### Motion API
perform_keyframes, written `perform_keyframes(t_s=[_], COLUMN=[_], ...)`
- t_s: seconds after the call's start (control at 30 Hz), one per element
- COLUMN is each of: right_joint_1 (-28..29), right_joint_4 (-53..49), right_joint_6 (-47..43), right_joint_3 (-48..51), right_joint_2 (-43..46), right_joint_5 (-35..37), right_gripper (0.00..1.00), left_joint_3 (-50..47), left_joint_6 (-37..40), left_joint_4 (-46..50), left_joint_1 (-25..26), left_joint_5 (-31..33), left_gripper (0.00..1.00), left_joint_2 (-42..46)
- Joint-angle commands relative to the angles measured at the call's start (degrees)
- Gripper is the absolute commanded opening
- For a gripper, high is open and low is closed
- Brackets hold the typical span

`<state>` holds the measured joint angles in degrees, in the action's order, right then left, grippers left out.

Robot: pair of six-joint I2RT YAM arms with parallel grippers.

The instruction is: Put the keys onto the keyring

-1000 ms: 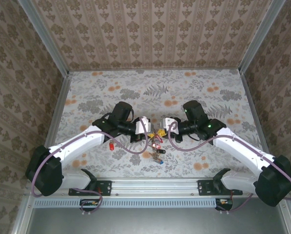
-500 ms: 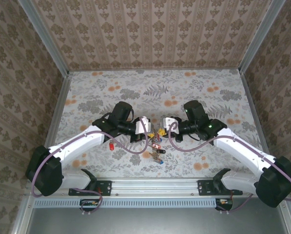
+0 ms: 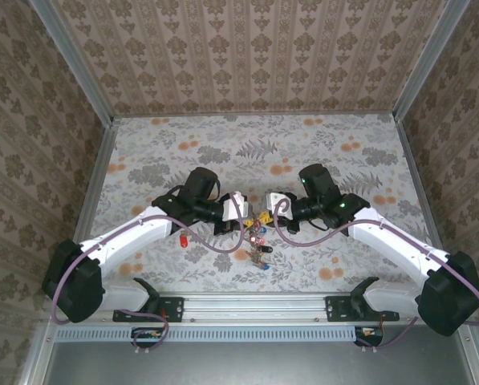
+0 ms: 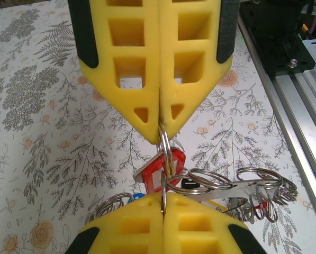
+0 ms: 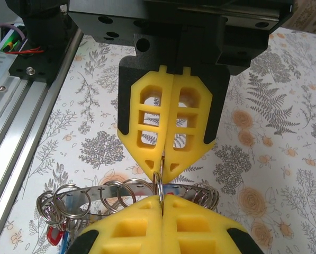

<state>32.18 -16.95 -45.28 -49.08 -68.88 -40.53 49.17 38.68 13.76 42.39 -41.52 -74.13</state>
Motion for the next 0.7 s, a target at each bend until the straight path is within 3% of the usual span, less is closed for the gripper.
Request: perform_keyframes(t_s=[0.0, 0.43, 0.67], right_joint_1=[0.9, 1.9, 4.3], right_joint_4=[-1.4, -2.4, -5.9], right_joint_6=[-1.5, -2.2, -1.5], right_joint_3=[-1.9, -2.2, -5.5], right_joint_2=[-1.1, -1.8, -5.5], right_joint_5=[-1.6, 1.5, 8.2], right_gripper=[0.0, 0.0, 0.0], left_joint_3=[2.7, 2.5, 2.4], left_joint_6=[0.6, -0.5, -0.4], left_joint_4=[-2.0, -3.6, -4.4], left_joint_1=[0.1, -0.4, -0.4], left_joint_5=[-2.9, -4.0, -4.0], left_gripper=[0.0, 0.0, 0.0], left_joint_2=[1.8, 2.0, 2.1])
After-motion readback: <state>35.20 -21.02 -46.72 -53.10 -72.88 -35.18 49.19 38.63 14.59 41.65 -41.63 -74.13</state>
